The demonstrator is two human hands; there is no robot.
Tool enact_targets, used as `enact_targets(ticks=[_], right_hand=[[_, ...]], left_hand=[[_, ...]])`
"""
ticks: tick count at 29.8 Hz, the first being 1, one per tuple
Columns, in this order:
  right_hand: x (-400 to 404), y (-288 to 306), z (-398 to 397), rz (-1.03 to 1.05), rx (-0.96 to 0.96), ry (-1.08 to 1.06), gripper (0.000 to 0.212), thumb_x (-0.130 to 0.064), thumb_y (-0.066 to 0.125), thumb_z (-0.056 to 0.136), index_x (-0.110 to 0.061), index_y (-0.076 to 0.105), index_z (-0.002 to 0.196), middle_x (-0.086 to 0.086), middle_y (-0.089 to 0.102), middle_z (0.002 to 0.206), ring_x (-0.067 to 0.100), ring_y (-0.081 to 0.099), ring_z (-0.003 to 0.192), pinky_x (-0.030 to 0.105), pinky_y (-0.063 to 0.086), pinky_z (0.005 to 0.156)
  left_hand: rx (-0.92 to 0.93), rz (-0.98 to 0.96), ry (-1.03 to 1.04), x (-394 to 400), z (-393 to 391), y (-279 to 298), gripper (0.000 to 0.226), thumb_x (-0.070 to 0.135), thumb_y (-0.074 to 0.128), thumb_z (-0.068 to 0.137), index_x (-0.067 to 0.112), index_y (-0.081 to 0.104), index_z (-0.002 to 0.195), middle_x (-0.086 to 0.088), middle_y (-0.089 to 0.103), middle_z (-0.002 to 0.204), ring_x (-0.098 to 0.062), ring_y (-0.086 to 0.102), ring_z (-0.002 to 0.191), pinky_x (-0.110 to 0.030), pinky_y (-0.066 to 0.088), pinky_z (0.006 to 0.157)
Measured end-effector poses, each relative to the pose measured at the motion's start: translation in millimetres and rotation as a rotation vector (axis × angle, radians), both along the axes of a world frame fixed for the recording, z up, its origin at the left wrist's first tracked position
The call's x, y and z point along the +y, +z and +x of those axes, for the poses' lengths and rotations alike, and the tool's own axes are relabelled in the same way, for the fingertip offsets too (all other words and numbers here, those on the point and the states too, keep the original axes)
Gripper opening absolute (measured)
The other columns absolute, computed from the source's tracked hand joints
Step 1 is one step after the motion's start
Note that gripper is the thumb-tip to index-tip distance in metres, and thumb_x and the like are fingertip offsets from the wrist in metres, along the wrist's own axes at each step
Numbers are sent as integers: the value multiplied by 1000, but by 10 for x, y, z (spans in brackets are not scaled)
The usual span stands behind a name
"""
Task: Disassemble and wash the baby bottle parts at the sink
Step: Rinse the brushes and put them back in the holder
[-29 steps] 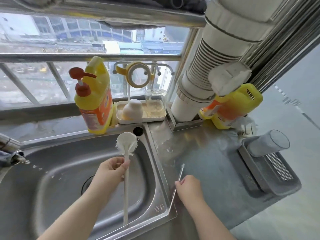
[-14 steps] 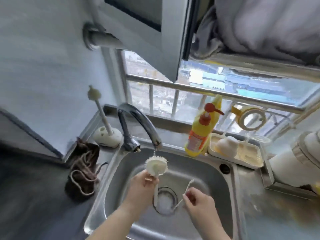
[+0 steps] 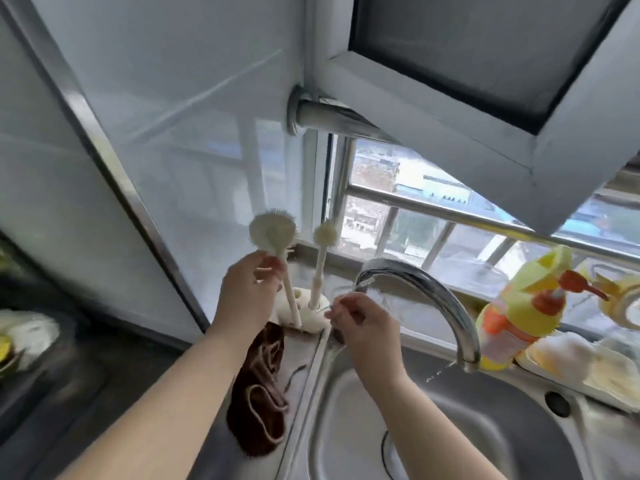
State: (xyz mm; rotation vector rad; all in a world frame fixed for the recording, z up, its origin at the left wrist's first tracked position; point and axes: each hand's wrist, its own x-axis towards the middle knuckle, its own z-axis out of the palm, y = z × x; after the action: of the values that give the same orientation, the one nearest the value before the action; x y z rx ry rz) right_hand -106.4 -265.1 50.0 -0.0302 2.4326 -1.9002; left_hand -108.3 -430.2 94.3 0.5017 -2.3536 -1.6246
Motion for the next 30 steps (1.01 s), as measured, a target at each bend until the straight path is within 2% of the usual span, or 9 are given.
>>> enact_targets(ticks=[4, 7, 11, 14, 16, 19, 21, 27, 30], right_hand=[[-275, -65, -164, 61, 56, -52, 13, -15, 63, 87, -21, 69, 78, -6, 70, 74, 10, 65, 70, 27, 54, 70], [-354, -148, -216, 119, 88, -75, 11, -15, 62, 88, -16, 67, 78, 2, 69, 75, 21, 62, 70, 33, 49, 64], [-386, -244, -267, 227, 155, -36, 9, -12, 62, 88, -13, 66, 80, -1, 67, 71, 10, 55, 58, 26, 44, 56], [-426, -298, -317, 330, 198, 4, 8, -9, 62, 87, -10, 68, 82, -9, 65, 69, 0, 57, 64, 11, 41, 58], [-471, -340, -349, 384, 226, 24, 9, -8, 60, 88, -8, 67, 82, -6, 66, 71, 3, 58, 67, 8, 41, 60], [-543, -434, -389, 421, 215, 40, 12, -8, 57, 89, -7, 64, 79, -2, 63, 70, 11, 58, 66, 22, 46, 65], [-558, -452, -401, 421, 205, 41, 12, -10, 57, 89, -7, 63, 79, -3, 61, 70, 14, 58, 67, 29, 48, 66], [-423, -305, -321, 398, 407, -1, 13, -18, 58, 88, -10, 62, 78, 0, 59, 66, 14, 50, 60, 20, 39, 58], [-423, -374, -327, 409, 389, 14, 14, -18, 57, 88, -9, 62, 78, 1, 60, 67, 14, 51, 61, 22, 41, 58]], left_hand=[[46, -1, -52, -172, -318, 1, 27, 8, 56, 91, 27, 61, 73, 6, 66, 83, -18, 65, 84, -39, 56, 82], [80, -16, -54, -245, -503, -77, 28, 8, 58, 90, 29, 62, 72, 9, 66, 79, -17, 65, 80, -42, 55, 83], [81, -55, -89, -270, -657, -193, 19, 6, 55, 90, 19, 66, 80, 12, 66, 77, -7, 63, 76, -32, 54, 81], [59, -96, -110, -260, -694, -294, 18, 6, 56, 89, 19, 64, 79, 17, 62, 75, 2, 58, 73, -23, 48, 75], [-10, -122, -118, -259, -693, -387, 15, 10, 56, 90, 19, 63, 80, 11, 63, 77, -1, 58, 72, -18, 44, 71], [-95, -63, -113, -254, -680, -495, 12, 17, 58, 90, 20, 64, 80, 4, 67, 81, -17, 63, 78, -26, 46, 73], [-100, -36, -104, -251, -686, -497, 12, 20, 59, 91, 21, 64, 80, 3, 68, 80, -19, 63, 77, -27, 48, 75], [-99, -95, -104, -246, -729, -463, 9, 17, 58, 90, 16, 67, 90, 4, 64, 84, -15, 59, 82, -22, 41, 76], [-102, -100, -102, -224, -727, -463, 13, 19, 57, 91, 13, 68, 96, 2, 64, 88, -15, 58, 84, -23, 41, 77]])
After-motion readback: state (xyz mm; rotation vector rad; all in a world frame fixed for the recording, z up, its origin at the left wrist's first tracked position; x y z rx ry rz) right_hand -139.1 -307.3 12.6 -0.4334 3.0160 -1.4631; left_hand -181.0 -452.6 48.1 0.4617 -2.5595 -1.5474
